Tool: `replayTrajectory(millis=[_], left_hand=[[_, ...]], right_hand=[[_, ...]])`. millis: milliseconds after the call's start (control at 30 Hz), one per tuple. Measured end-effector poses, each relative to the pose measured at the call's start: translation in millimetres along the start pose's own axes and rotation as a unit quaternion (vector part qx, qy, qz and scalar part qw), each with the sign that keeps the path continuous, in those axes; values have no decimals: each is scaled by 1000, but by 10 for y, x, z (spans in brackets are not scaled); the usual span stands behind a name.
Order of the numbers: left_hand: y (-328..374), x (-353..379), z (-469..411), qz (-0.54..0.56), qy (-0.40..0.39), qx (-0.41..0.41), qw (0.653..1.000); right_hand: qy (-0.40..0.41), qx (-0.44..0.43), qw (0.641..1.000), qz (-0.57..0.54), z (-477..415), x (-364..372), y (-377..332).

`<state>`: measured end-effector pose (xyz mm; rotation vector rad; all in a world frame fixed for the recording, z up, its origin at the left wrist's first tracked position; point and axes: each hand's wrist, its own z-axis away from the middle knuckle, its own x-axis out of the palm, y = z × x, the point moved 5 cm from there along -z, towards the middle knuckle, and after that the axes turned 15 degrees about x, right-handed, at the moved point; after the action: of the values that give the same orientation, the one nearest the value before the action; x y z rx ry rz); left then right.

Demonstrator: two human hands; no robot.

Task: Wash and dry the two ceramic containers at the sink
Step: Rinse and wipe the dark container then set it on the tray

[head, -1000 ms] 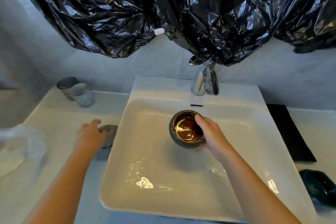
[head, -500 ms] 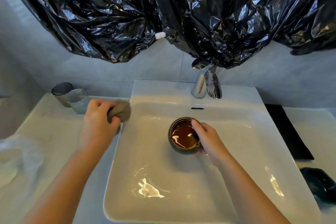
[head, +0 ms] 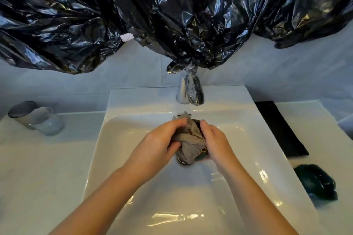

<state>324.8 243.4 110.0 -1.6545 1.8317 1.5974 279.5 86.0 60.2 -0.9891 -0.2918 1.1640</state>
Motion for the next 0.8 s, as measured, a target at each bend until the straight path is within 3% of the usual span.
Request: replayTrajectory(millis=[67, 133, 267, 367, 433, 533, 633, 700, 800], left_hand=[[38, 91, -59, -36, -13, 62, 997], [81, 191, -84, -132, -78, 145, 978], [54, 396, -114, -204, -224, 192, 933], [-5, 544, -214, -230, -217, 219, 923], [-26, 577, -279, -236, -194, 227, 925], [-36, 569, -333, -179, -157, 173, 956], [-73, 575, -325, -70, -102, 79, 989], [-148, 629, -320, -10, -80, 12, 997], [-205, 753, -282, 47, -64, -46, 996]], right_hand=[[-10, 12, 1000, -10, -16, -46, 25], [-26, 19, 999, -5, -26, -80, 29], [-21, -1, 998, 59, -70, -119, 8], [-30, 27, 997, 65, -120, -101, -2], [-45, 75, 996, 11, -159, -96, 20], [-153, 126, 974, -109, -200, -35, 55], [-305, 158, 898, -274, -152, 77, 49], [-338, 161, 872, -316, -195, 153, 67], [-324, 184, 866, -332, -296, 232, 150]])
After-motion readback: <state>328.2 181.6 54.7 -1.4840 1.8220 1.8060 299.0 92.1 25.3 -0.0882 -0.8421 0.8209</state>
